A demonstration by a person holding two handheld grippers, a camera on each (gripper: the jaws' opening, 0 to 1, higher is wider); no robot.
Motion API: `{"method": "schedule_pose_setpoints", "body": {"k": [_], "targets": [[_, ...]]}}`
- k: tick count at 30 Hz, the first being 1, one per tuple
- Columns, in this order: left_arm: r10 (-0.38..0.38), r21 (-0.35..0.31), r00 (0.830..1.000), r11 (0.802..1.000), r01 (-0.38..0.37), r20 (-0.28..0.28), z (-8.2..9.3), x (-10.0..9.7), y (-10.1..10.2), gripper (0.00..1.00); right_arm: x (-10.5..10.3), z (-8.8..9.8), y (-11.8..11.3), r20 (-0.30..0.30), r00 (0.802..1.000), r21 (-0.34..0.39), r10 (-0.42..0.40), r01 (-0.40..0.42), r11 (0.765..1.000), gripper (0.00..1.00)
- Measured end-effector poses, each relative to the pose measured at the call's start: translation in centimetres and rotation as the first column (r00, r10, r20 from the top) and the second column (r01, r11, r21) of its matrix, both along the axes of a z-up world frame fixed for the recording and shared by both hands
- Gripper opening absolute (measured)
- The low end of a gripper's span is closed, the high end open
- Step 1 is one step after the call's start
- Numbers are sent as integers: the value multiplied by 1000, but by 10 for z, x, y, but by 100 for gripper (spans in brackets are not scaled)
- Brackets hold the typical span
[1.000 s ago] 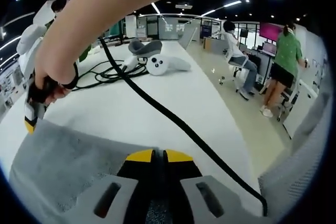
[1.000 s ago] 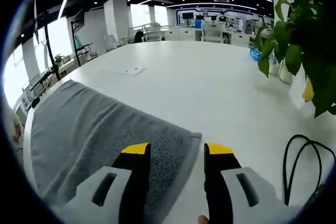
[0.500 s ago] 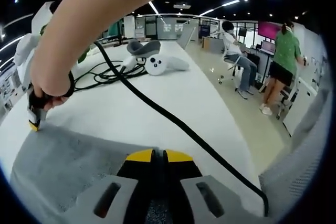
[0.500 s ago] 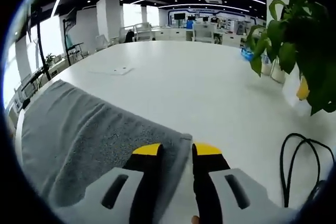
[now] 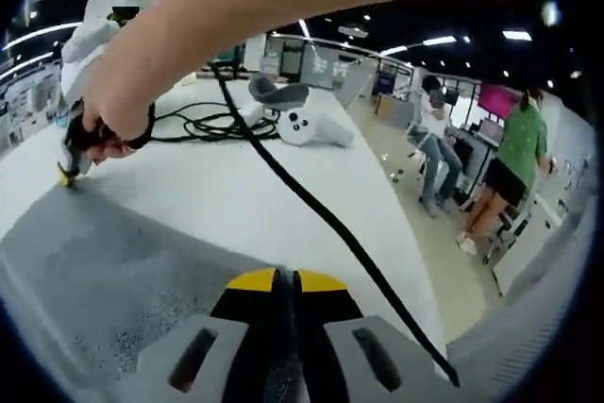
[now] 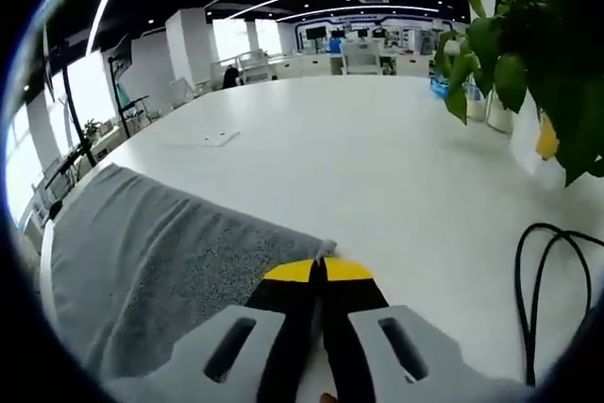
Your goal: Fold the towel on the table until its edges align and the towel forms a compact rectangular stack.
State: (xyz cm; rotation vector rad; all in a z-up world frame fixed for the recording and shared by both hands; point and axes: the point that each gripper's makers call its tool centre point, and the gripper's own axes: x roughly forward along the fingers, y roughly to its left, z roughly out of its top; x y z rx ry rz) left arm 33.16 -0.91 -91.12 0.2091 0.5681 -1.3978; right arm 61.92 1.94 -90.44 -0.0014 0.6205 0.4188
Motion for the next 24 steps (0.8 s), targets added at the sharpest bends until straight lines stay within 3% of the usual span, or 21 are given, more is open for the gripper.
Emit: {"method": "schedule_pose_setpoints", "body": {"k": [2,4,5,6,9,18,24], "targets": [[-18,27,999,1000,17,41,0,-2,-1,6,-2,2,0,-4,1000,17,-9,9,1000,0],[-15,27,999,1000,14,42,-1,-2,-1,6,-3,5,0,10,1000,18,-3,3,1000,0],[-11,17,1000,1000,10,29,0,-2,0,6,-3,8,0,19,1000,18,5,-5,1000,0],[0,-19,1000,1000,0,-27,1,-6,-1,6,-4,12,1,28,999,19,14,-15,1000,0],[16,-43,999,999,-17,-38,0,-3,2,5,-6,20,5,49,998,34,50,-52,998,0],[12,-26,1000,1000,-12,23,15,3,12,3,-7,33,3,79,995,44,60,-64,997,0],[15,-56,999,998,-12,39,33,1,12,3,-7,43,7,97,993,48,69,-74,996,0]]}}
